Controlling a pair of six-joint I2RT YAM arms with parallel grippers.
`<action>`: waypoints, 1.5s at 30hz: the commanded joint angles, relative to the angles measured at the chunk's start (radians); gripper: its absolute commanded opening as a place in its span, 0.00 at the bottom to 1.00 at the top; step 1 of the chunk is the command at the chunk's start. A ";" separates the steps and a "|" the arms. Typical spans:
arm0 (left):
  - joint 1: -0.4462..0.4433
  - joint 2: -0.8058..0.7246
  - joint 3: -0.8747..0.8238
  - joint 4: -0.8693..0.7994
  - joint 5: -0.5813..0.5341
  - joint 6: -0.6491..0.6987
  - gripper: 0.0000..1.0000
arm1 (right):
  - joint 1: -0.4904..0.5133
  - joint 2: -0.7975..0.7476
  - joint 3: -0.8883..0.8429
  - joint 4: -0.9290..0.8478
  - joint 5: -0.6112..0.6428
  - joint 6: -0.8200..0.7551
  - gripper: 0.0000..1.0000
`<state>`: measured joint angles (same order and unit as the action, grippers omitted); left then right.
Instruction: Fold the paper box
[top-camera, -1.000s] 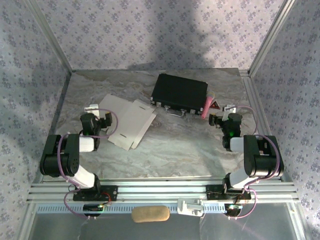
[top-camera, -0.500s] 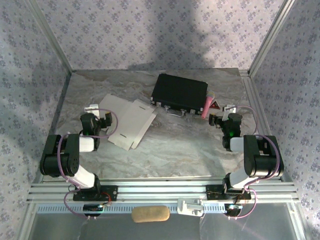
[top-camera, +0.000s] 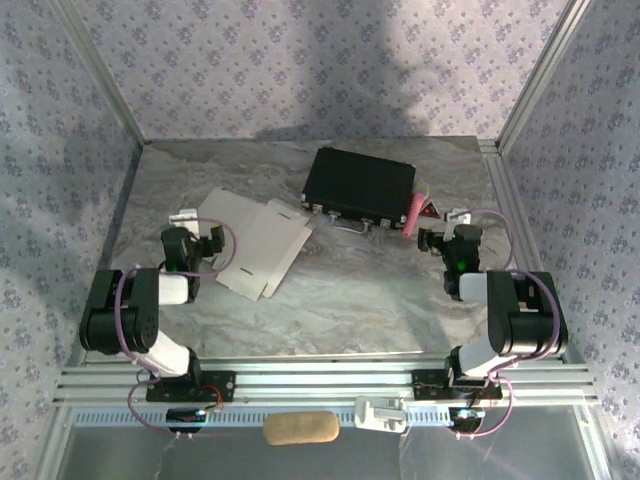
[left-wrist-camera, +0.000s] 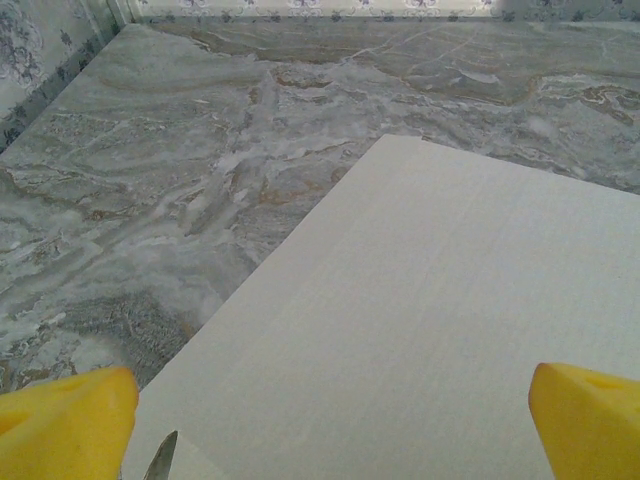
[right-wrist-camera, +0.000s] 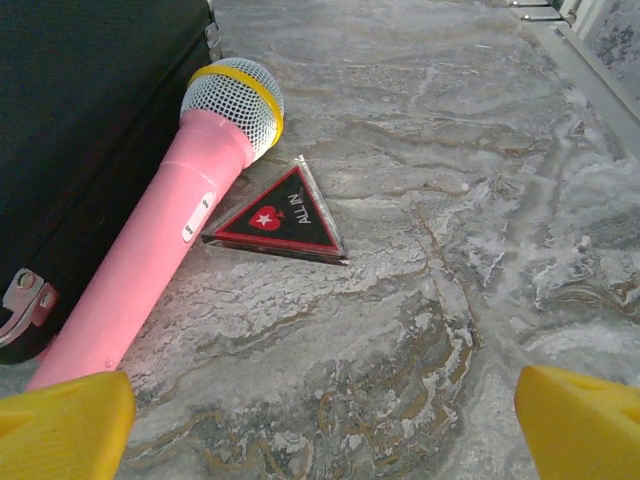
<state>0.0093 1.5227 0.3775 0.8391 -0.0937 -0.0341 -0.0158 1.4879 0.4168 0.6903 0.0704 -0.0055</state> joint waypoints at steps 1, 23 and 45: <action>-0.022 -0.148 -0.033 -0.034 -0.040 0.005 1.00 | 0.028 -0.066 0.130 -0.259 0.115 0.021 0.99; -0.070 -0.848 0.473 -1.816 0.124 -0.660 0.84 | 0.559 -0.710 0.315 -1.244 0.052 0.812 0.99; 0.115 -0.239 0.549 -1.432 0.114 -0.562 0.57 | 0.910 0.094 0.432 -0.558 -0.082 1.071 0.77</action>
<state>0.1070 1.2472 0.8776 -0.6582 0.0338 -0.6285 0.9295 1.5162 0.8143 0.0212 0.0364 0.9920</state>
